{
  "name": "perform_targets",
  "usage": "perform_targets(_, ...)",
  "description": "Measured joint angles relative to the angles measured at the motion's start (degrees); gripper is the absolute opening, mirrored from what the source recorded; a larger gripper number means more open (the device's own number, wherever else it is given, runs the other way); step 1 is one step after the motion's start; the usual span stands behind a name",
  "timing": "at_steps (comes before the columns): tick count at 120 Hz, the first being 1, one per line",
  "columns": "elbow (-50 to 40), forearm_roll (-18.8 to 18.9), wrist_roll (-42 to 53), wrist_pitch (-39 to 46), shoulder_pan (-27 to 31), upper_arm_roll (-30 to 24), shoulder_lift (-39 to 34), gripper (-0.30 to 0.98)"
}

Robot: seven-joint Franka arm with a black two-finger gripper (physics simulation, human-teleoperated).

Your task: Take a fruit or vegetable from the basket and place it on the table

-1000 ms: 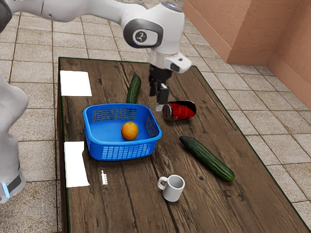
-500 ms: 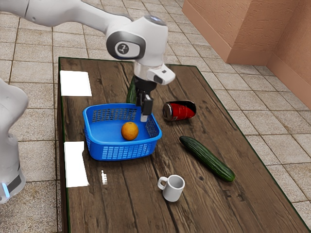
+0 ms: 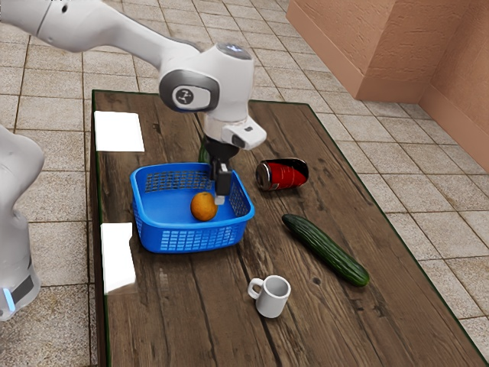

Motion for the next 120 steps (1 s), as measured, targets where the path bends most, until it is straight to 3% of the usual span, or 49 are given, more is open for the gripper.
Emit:
perform_targets(63, -0.8, -0.2, 3.5, 2.7, 0.1, 1.6, 0.3, 0.7)
perform_targets(120, -2.5, -0.5, 6.2, 5.1, 0.1, -2.8, 1.3, 0.69)
